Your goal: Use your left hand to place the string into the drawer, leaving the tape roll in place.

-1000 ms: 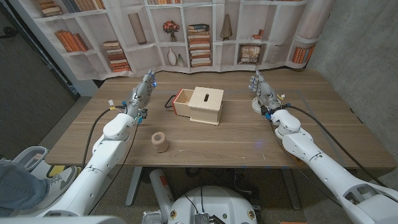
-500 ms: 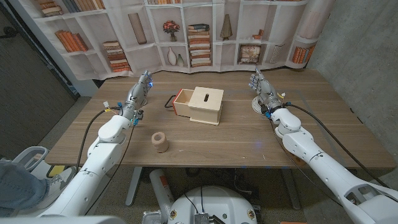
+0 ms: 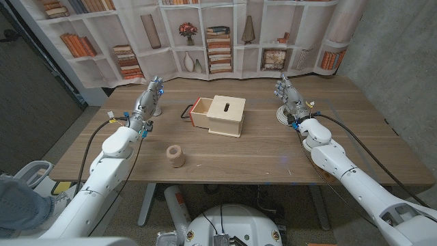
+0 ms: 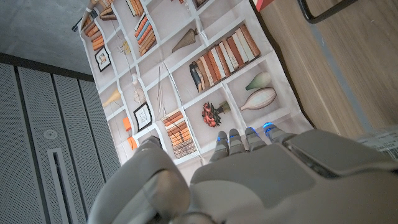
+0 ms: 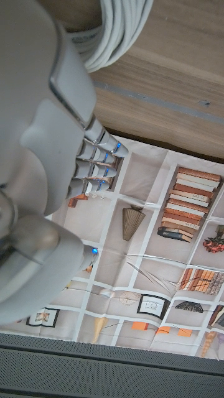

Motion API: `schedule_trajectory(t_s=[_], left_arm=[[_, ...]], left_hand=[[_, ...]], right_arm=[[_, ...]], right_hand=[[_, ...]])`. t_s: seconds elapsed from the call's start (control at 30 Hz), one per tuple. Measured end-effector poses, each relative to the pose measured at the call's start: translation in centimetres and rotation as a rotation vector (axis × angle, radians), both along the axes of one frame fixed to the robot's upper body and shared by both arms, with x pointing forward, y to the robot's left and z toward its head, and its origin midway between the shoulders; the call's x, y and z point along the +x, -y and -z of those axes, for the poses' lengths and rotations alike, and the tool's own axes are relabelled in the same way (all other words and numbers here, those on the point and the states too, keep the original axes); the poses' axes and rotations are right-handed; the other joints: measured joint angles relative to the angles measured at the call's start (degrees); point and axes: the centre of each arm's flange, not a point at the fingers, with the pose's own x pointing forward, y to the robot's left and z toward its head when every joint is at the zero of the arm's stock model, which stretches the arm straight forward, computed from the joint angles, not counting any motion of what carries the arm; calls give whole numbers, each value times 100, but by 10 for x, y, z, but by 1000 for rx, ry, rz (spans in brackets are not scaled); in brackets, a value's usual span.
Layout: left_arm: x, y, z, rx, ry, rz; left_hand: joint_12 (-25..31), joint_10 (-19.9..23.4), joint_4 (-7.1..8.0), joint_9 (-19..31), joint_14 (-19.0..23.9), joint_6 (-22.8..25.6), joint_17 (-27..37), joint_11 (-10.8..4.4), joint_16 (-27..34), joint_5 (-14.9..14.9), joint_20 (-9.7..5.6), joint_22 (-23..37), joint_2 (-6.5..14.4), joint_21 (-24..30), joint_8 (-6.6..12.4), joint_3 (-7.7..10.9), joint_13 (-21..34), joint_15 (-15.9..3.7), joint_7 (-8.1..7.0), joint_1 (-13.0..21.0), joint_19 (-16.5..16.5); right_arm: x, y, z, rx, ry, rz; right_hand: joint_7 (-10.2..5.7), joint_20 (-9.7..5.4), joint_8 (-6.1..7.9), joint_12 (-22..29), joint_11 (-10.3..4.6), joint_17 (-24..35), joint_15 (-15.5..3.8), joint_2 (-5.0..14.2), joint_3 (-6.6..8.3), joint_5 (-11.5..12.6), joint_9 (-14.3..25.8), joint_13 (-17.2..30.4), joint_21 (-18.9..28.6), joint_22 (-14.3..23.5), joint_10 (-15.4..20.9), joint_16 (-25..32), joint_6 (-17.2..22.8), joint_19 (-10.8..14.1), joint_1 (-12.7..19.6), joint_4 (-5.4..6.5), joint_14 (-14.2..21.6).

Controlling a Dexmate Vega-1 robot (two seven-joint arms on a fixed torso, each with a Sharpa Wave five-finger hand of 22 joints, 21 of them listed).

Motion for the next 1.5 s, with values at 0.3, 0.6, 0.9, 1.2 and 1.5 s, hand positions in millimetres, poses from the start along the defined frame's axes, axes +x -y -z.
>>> schedule_trajectory(t_s=[0.3,0.6,0.9,1.2,1.5], left_arm=[[-8,-6,-2,8,0,-20],[-12,-13,-1,5,5,-35],[-14,-23,5,-14,22,-57],[-15,-34,12,-27,20,-79],[-19,-44,16,-39,20,-108]], left_hand=[[0,0,-15,0,50,29,0,0,0,23,0,0,0,0,0,-15,0,-11,-12,0,0],[0,149,-38,0,134,125,0,-20,0,23,0,0,4,0,0,-38,0,-22,-20,7,0],[43,296,-62,0,263,280,0,-29,0,43,0,0,0,0,44,-62,0,-23,-39,45,0],[43,358,-62,0,322,336,0,-32,0,64,0,0,23,0,44,-62,0,-26,-53,68,0],[43,358,-86,0,380,377,0,-31,0,64,0,0,-7,0,44,-86,1,-30,-55,98,0]], right_arm=[[1,0,-2,-3,2,-4],[2,-2,-1,-9,-5,-8],[1,-2,-1,-12,-5,-8],[1,-3,-2,-16,-2,-7],[2,-6,-4,-16,-2,-8]], right_hand=[[0,21,0,0,0,0,0,0,0,0,0,0,-20,0,0,-48,0,21,0,0,0],[0,21,0,0,0,0,1,0,0,0,0,0,-42,26,0,-48,0,20,0,0,1],[0,22,0,0,0,0,-30,0,0,0,0,0,-63,29,-1,-48,-1,22,0,0,32],[0,42,0,-33,-22,0,-30,0,0,0,0,0,-85,29,21,-48,-1,40,0,0,31],[0,42,0,-33,-21,0,-8,0,-24,0,0,0,-95,28,20,-48,-1,40,0,-24,52]])
